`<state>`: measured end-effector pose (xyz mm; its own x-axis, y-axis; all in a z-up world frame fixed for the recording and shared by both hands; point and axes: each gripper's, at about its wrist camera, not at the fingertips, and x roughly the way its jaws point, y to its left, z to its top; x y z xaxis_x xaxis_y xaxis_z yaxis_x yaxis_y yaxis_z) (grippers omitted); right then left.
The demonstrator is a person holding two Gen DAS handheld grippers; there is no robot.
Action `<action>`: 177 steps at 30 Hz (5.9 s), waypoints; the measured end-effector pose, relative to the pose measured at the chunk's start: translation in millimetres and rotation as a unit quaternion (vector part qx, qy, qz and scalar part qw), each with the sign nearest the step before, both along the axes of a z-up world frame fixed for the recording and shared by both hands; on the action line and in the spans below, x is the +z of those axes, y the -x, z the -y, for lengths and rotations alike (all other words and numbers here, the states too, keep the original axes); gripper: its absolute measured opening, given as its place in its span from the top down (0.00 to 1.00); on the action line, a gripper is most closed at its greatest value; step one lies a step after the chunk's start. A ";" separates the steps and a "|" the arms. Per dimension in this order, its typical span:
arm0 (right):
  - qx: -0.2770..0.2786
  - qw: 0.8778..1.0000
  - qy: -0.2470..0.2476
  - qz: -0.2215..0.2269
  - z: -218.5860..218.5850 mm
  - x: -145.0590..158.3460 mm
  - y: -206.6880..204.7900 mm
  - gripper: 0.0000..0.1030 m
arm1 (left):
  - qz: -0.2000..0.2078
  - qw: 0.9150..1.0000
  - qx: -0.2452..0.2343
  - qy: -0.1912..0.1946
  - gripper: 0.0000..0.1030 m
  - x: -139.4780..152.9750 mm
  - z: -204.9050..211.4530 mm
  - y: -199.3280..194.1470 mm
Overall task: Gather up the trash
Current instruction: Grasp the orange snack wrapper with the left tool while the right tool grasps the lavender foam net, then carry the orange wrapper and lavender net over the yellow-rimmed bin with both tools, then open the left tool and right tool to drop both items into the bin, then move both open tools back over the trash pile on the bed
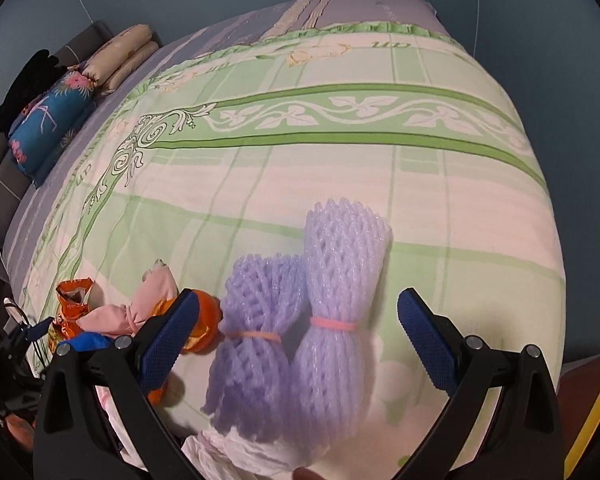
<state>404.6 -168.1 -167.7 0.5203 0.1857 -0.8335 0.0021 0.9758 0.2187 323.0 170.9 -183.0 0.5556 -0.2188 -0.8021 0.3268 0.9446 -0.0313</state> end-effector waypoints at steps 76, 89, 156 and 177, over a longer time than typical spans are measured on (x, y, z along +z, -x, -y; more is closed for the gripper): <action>-0.156 0.904 -0.082 0.391 224.5 218.3 351.3 0.75 | 0.146 0.949 -0.162 0.228 0.86 178.4 260.8 112.5; -0.258 0.891 -0.063 0.368 284.9 200.8 368.2 0.73 | 0.075 0.937 -0.259 0.221 0.86 137.8 386.3 99.9; -0.125 0.921 -0.043 0.367 179.9 191.5 317.5 0.35 | 0.202 0.967 -0.043 0.148 0.09 163.4 235.3 116.2; 0.005 0.942 0.041 0.334 70.0 155.0 281.5 0.29 | 0.176 0.974 0.092 0.108 0.08 112.9 103.2 102.2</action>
